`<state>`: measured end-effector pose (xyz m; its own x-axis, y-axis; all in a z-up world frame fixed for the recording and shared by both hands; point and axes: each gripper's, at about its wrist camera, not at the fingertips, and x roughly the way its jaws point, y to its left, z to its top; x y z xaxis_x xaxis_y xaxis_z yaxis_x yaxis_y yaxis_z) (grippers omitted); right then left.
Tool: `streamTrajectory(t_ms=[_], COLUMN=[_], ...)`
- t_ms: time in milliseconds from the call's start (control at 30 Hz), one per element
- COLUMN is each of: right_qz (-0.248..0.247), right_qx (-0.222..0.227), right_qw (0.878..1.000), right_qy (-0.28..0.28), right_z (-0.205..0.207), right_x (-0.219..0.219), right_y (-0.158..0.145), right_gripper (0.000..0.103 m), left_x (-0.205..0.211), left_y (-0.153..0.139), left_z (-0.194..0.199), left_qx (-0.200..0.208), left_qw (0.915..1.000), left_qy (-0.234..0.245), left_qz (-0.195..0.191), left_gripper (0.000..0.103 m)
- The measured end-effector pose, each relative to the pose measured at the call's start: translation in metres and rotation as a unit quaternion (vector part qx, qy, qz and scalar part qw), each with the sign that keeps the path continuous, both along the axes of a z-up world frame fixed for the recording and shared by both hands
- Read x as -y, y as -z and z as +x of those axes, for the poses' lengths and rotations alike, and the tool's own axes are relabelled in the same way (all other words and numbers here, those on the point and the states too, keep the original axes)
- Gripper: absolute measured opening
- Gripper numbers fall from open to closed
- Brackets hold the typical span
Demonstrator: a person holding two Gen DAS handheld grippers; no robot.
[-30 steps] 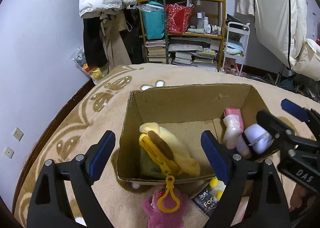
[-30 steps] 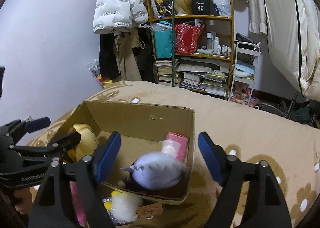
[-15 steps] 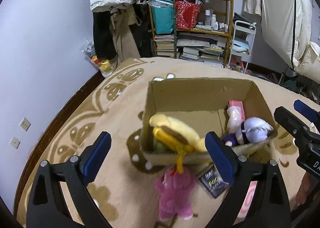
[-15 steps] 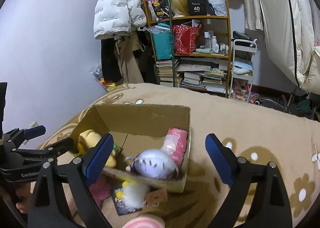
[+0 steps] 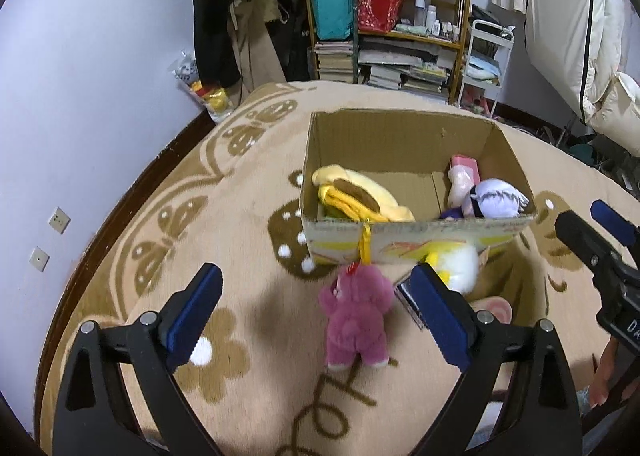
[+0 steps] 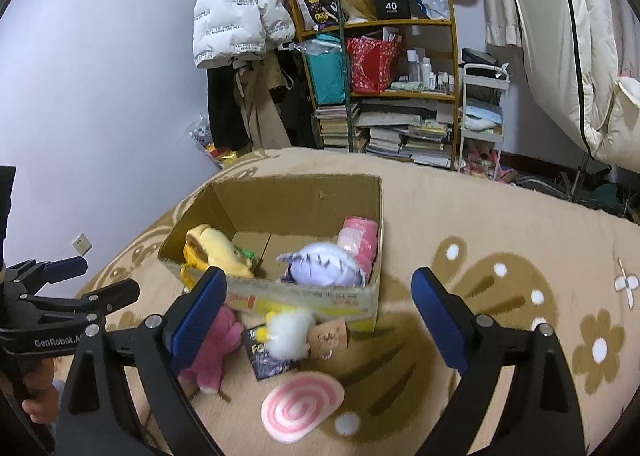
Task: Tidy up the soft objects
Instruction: 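Withdraw both grippers from the box toward the remaining items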
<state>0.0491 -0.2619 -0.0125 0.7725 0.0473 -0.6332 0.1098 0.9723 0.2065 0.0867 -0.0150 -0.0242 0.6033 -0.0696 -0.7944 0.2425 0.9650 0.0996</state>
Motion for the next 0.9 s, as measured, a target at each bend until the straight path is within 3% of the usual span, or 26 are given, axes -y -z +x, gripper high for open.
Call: streamTrajectory(t_ms=[433, 900], right_qz=[0.013, 0.048], right_qx=[-0.045, -0.121], right_qw=[0.999, 0.992], right_qy=[0.002, 0.002], right_z=[-0.013, 0.007], right_x=[-0.006, -0.007], right_y=[0.024, 0.073], right_gripper=[0.098, 0.098], left_x=[-0.002, 0.0], left_y=[0.026, 0.071], left_z=[0.004, 0.032], left_qx=[-0.064, -0.136], left_qw=[0.998, 0.9905], left_qy=[-0.005, -0.023], left_qz=[0.001, -0.006], left_gripper=[0.094, 0.094])
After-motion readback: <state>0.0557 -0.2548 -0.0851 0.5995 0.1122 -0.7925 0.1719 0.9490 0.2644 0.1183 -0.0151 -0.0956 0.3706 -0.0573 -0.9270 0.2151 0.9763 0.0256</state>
